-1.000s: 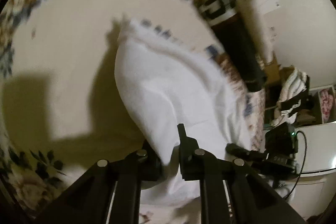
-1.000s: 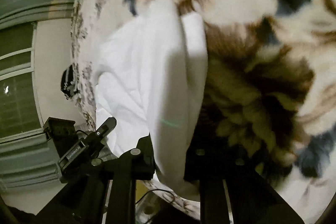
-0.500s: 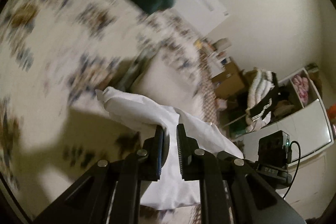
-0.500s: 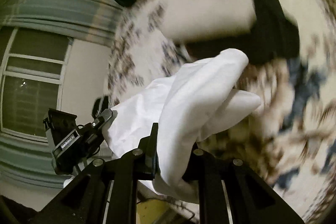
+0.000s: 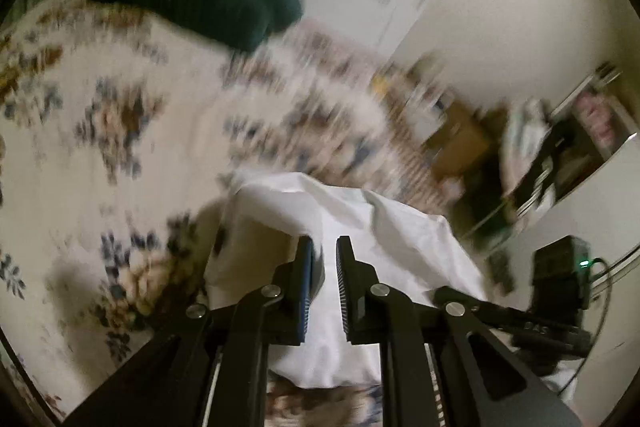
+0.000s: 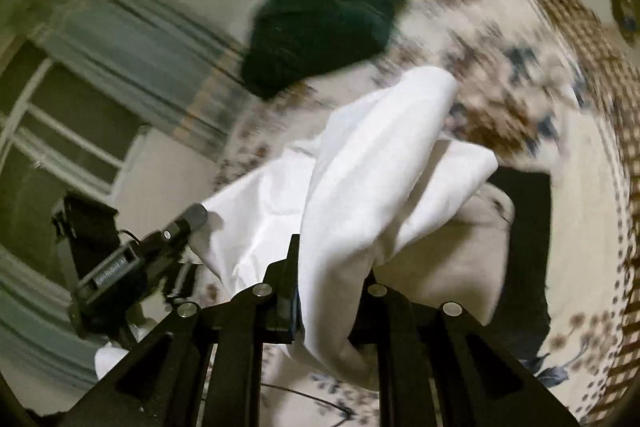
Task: Fold small clothes
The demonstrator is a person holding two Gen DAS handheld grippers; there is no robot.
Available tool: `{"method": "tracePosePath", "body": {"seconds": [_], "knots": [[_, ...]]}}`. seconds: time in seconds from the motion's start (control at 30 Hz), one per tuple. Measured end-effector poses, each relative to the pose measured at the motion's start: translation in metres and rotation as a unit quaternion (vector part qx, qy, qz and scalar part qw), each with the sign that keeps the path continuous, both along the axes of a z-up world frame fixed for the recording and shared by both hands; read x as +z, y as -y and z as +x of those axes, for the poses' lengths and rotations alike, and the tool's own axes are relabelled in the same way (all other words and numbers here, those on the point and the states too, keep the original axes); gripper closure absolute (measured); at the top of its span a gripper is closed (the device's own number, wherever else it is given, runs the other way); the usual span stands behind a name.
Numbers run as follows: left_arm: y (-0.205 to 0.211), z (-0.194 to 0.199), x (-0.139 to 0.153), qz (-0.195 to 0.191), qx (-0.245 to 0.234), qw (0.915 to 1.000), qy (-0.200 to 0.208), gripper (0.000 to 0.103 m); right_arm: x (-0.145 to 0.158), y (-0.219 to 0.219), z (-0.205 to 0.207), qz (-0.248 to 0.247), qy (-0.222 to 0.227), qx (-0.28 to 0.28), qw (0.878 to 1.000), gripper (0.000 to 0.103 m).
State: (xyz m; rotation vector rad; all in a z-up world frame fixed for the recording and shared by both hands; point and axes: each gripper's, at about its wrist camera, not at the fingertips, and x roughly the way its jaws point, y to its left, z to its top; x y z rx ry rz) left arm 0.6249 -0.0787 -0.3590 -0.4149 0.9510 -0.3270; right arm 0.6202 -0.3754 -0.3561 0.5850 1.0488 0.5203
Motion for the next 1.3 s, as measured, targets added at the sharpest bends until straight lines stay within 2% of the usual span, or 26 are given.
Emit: {"method": "tracePosePath", "body": {"seconds": [0.03, 0.07, 0.13, 0.17, 0.27, 0.4, 0.43, 0.5, 0.57, 0.6, 0.67, 0.7, 0.73, 0.77, 0.83, 0.9, 1.03, 1.1, 1.2, 1.3], "knots": [[0.006, 0.009, -0.03, 0.014, -0.007, 0.9995, -0.028, 0.093, -0.022, 0.002, 0.007, -0.009, -0.02, -0.005, 1.0, 0.087], [0.011, 0.011, -0.046, 0.027, -0.01, 0.9987, -0.042, 0.093, -0.043, 0.007, 0.01, -0.015, -0.038, -0.012, 0.999, 0.087], [0.017, 0.012, -0.074, 0.051, -0.015, 0.9969, -0.059, 0.093, -0.079, 0.016, 0.012, -0.017, -0.067, -0.03, 0.997, 0.087], [0.017, 0.012, -0.079, 0.057, -0.016, 0.9965, -0.058, 0.093, -0.088, 0.02, 0.011, -0.012, -0.069, -0.036, 0.997, 0.087], [0.017, 0.009, -0.076, 0.067, -0.019, 0.9963, -0.049, 0.092, -0.102, 0.031, 0.008, 0.013, -0.074, -0.048, 0.996, 0.084], [0.021, 0.009, -0.066, 0.105, -0.026, 0.9931, -0.045, 0.089, -0.103, 0.033, 0.003, -0.014, -0.071, -0.053, 0.996, 0.074], [0.019, 0.01, -0.065, 0.111, -0.023, 0.9923, -0.049, 0.089, -0.104, 0.034, 0.0, -0.031, -0.07, -0.055, 0.996, 0.066], [0.016, 0.01, -0.065, 0.109, -0.021, 0.9922, -0.056, 0.088, -0.104, 0.033, -0.007, -0.076, -0.065, -0.06, 0.993, 0.059], [0.016, 0.008, -0.063, 0.114, -0.02, 0.9918, -0.055, 0.088, -0.111, 0.032, -0.011, -0.121, -0.062, -0.062, 0.989, 0.04], [0.018, 0.006, -0.06, 0.119, -0.02, 0.9914, -0.051, 0.087, -0.111, 0.031, -0.012, -0.138, -0.059, -0.061, 0.987, 0.038], [0.022, 0.002, -0.049, 0.146, -0.012, 0.9885, -0.036, 0.075, -0.109, 0.027, -0.014, -0.171, -0.055, -0.062, 0.982, 0.036], [0.026, 0.0, -0.04, 0.161, -0.008, 0.9867, -0.022, 0.055, -0.106, 0.026, -0.014, -0.183, -0.053, -0.066, 0.979, 0.036], [0.029, -0.002, -0.029, 0.174, -0.003, 0.9847, -0.005, 0.02, -0.097, 0.025, -0.015, -0.198, -0.043, -0.075, 0.976, 0.036], [0.032, -0.001, -0.022, 0.18, -0.002, 0.9836, 0.007, 0.007, -0.089, 0.026, -0.016, -0.205, -0.032, -0.084, 0.975, 0.036], [0.038, 0.006, -0.01, 0.184, -0.01, 0.9825, 0.024, 0.005, -0.07, 0.027, -0.012, -0.211, -0.007, -0.109, 0.971, 0.036], [0.049, 0.028, -0.01, 0.194, -0.03, 0.9805, 0.015, 0.005, -0.061, 0.025, 0.004, -0.192, 0.0, -0.11, 0.975, 0.036], [0.06, 0.084, -0.048, 0.228, -0.045, 0.9711, -0.055, 0.005, -0.067, 0.009, 0.049, -0.173, -0.024, -0.084, 0.981, 0.037], [0.054, 0.104, -0.07, 0.229, -0.042, 0.9679, -0.095, 0.005, -0.082, 0.004, 0.072, -0.172, -0.053, -0.076, 0.981, 0.046], [0.037, 0.119, -0.092, 0.198, -0.035, 0.971, -0.13, 0.003, -0.097, 0.007, 0.095, -0.197, -0.074, -0.092, 0.973, 0.046], [0.027, 0.121, -0.099, 0.159, -0.031, 0.9763, -0.143, 0.003, -0.107, 0.008, 0.105, -0.202, -0.088, -0.095, 0.971, 0.046]]}}
